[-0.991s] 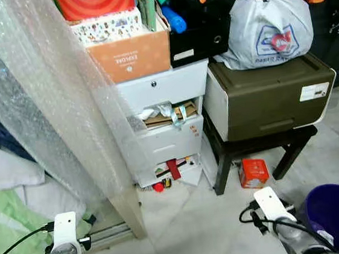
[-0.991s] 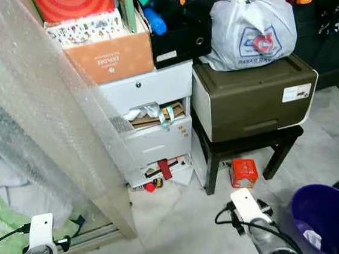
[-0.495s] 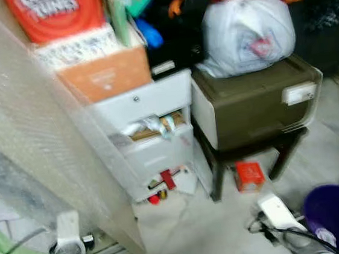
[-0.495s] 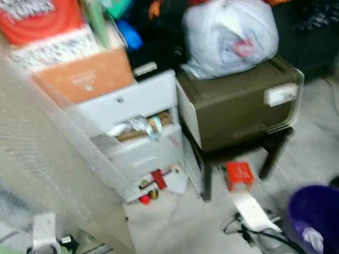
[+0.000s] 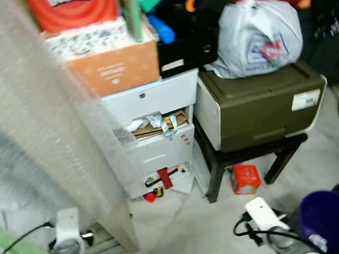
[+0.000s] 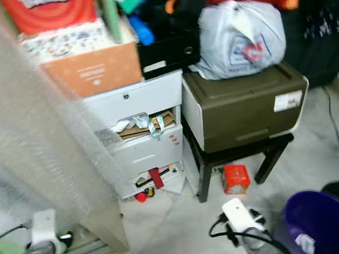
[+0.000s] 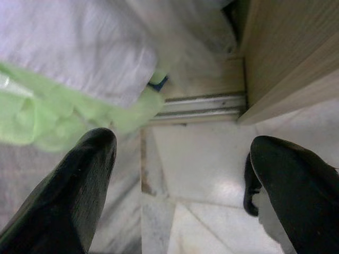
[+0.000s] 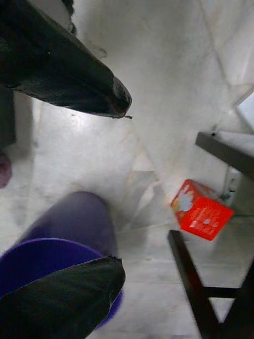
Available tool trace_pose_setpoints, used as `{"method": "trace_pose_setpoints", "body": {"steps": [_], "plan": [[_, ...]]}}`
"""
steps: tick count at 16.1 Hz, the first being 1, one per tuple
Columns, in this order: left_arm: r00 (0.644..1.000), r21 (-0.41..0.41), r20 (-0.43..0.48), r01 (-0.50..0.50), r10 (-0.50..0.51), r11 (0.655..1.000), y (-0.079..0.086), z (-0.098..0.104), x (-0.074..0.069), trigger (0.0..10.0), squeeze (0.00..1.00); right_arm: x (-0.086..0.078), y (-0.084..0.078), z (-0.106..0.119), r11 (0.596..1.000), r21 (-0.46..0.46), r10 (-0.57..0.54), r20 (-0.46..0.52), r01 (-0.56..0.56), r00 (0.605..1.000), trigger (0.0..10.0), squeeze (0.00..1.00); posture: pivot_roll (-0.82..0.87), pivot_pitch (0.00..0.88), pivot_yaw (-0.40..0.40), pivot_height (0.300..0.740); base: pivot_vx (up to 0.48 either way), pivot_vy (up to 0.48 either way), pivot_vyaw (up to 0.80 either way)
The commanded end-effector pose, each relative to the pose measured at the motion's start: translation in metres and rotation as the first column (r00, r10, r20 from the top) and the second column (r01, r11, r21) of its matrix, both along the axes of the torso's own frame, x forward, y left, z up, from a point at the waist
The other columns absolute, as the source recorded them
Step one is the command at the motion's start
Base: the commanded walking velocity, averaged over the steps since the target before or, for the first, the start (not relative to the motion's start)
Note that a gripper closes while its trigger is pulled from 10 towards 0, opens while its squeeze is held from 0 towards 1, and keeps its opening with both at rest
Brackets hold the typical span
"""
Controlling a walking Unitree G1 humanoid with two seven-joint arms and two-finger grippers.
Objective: Clean up the room
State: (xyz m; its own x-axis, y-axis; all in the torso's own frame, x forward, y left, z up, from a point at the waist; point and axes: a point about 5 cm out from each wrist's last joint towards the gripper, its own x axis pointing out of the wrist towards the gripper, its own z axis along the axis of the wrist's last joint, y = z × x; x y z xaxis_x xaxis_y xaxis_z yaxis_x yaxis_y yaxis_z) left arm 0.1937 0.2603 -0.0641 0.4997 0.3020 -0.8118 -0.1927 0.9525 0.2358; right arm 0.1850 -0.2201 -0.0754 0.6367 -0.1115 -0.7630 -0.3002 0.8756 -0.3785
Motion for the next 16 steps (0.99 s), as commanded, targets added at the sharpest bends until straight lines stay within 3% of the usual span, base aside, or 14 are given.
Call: {"method": "trace_pose_setpoints", "body": {"steps": [1,5,9,13,16], "plan": [[1.000,-0.001,-0.006,0.007,-0.007,1.000,0.002,0.000,-0.001,10.0,0.00,0.003,0.000,0.002,1.000,0.002,0.014,0.004,-0.014,1.000,10.0,0.00,-0.02,0.004,0.016,0.740,0.000,0.000,0.80],[1.000,-0.001,-0.017,0.015,-0.015,1.000,0.002,0.000,-0.002,10.0,0.00,0.004,-0.006,0.003,1.000,0.003,0.001,-0.008,-0.001,1.000,10.0,0.00,-0.02,0.000,0.018,0.740,0.000,0.000,0.68],[0.999,0.001,-0.020,0.028,-0.028,1.000,0.002,0.000,-0.002,10.0,0.00,0.005,-0.011,0.005,1.000,0.003,0.002,-0.015,-0.002,1.000,10.0,0.00,-0.02,0.001,0.021,0.740,0.000,0.000,0.00],[1.000,-0.001,-0.016,0.024,-0.024,1.000,0.002,0.000,-0.002,10.0,0.00,0.006,-0.011,0.005,1.000,0.015,-0.002,-0.017,0.002,1.000,10.0,0.00,-0.02,0.002,0.021,0.740,0.000,0.000,0.68],[1.000,-0.009,-0.019,0.012,-0.012,1.000,0.002,-0.001,-0.003,10.0,0.00,0.015,-0.007,0.008,1.000,0.029,-0.001,-0.010,0.001,1.000,10.0,0.00,-0.02,0.003,0.021,0.740,0.000,0.000,0.00]]}}
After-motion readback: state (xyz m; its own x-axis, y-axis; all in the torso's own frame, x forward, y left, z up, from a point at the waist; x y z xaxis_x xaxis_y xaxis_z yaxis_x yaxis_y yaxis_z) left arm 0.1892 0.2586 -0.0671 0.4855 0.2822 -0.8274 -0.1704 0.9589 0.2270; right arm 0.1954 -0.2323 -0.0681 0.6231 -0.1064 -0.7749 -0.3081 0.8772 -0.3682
